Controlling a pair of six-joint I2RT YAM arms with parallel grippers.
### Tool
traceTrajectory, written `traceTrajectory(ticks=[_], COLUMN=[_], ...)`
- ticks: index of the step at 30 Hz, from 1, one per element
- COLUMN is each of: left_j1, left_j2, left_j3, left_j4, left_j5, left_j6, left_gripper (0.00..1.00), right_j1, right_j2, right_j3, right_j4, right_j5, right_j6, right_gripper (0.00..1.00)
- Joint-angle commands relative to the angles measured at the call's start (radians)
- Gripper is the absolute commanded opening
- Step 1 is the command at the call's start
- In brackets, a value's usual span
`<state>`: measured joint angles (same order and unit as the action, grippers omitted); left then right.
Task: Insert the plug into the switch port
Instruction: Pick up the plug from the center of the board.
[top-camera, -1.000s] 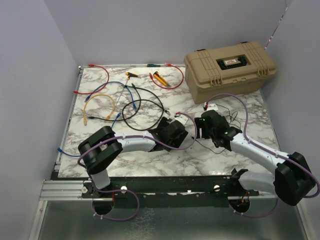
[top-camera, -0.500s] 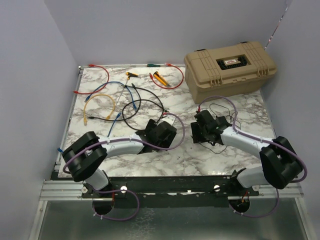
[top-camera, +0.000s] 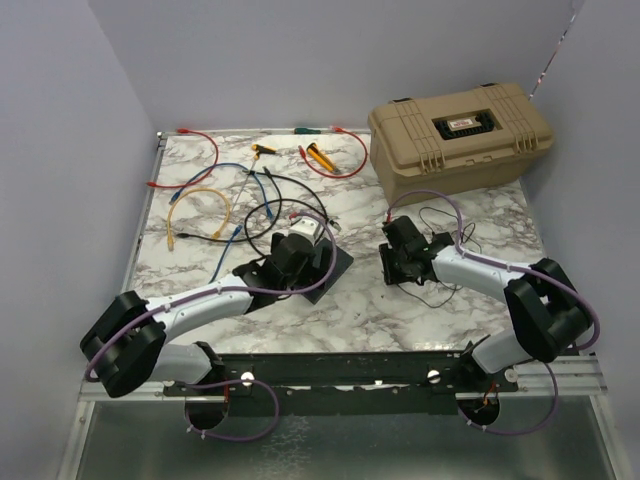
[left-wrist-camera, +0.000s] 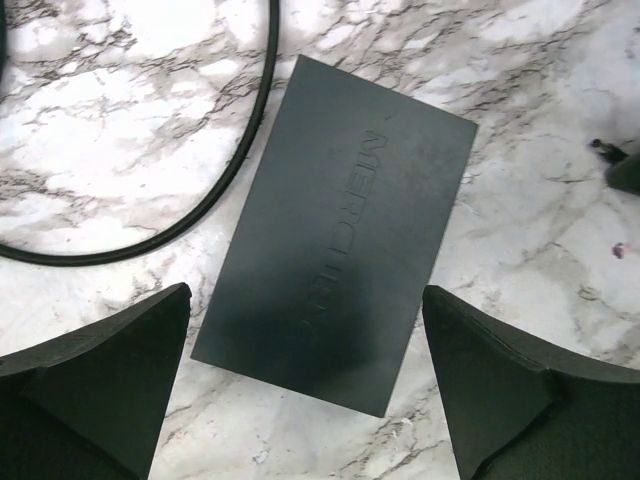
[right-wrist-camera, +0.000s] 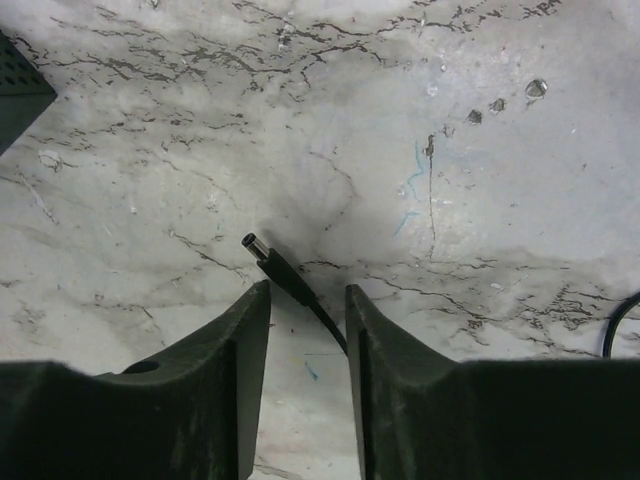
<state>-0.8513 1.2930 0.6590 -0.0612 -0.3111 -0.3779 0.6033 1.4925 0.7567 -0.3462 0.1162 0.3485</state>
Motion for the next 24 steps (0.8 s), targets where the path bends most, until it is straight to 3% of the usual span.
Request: traceTrajectory(ticks=[1, 4, 8, 15, 24], left_j1=[0.001, 0.001, 0.001, 0.001, 0.002], left_j2=[-0.055, -0.077, -0.075, -0.047, 0.074], left_j3=[-0.022, -0.045, -0.072, -0.106, -0.098], left_j4=[0.071, 0.126, 0.225, 0.388, 0.568], left_j5=[0.092, 0.132, 0.225, 0.305, 0.352], left_j6=[-0.031, -0.041, -0.078, -0.179, -0.31], left_gripper=[0.99, 0.99, 0.99, 0.95, 0.79], right_j1=[0.009, 0.009, 0.008, 0.009, 0.008], right_j2=[0.029, 0.01, -0.016, -0.093, -0.247], right_j3=[0.0, -0.012, -0.025, -0.057, -0.147], right_j4=[-0.036, -0.016, 0.017, 0.087, 0.255], right_j5=[-0.057, -0.096, -0.161, -0.221, -0.386], right_j6=[0.01, -0.003, -0.027, -0.058, -0.112], right_gripper=[0.28, 0.13, 0.01, 0.01, 0.01])
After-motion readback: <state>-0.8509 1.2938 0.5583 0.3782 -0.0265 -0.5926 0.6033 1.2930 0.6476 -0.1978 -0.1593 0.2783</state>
